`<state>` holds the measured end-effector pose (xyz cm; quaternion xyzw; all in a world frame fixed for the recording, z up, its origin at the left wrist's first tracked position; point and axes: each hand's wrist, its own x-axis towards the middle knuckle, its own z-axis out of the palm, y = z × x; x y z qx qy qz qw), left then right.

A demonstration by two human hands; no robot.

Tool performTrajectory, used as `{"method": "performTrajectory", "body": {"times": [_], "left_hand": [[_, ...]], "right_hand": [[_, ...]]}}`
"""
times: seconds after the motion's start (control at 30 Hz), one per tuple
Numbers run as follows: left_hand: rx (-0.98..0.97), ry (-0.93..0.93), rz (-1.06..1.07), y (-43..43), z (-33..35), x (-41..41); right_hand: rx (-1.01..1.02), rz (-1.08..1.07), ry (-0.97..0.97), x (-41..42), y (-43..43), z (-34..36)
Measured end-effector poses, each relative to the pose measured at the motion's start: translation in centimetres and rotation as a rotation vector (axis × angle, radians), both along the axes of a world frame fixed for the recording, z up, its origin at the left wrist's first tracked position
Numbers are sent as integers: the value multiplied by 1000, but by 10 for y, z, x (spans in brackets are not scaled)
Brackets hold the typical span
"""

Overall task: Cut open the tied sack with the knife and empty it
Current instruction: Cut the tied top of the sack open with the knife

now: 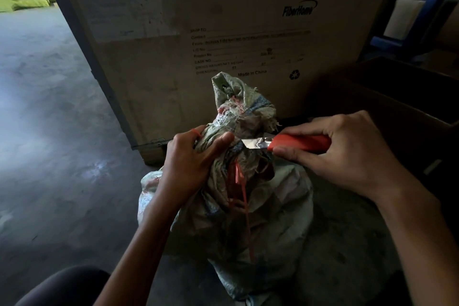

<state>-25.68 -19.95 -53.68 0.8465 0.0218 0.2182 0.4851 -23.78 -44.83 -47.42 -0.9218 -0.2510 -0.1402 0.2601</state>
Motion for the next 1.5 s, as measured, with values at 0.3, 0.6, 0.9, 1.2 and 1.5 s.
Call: {"method": "performTrajectory", "body": {"times": [0.3, 0.6, 0.9, 1.2, 1.5], "left_hand": [[164, -10, 122, -4, 1, 1], [147, -2, 198, -8, 1, 6], [145, 22, 194, -8, 4, 6], [-27, 42, 1, -3, 5, 6], [-382, 85, -144, -1, 0, 2]], "right_hand": [[-48, -112, -61, 3, -1, -12], [-16, -177, -79, 12, 1, -25], [-17, -206, -93, 16, -1, -32], [33, -207, -98, 19, -6, -31], [51, -201, -71, 15, 2, -27]]}}
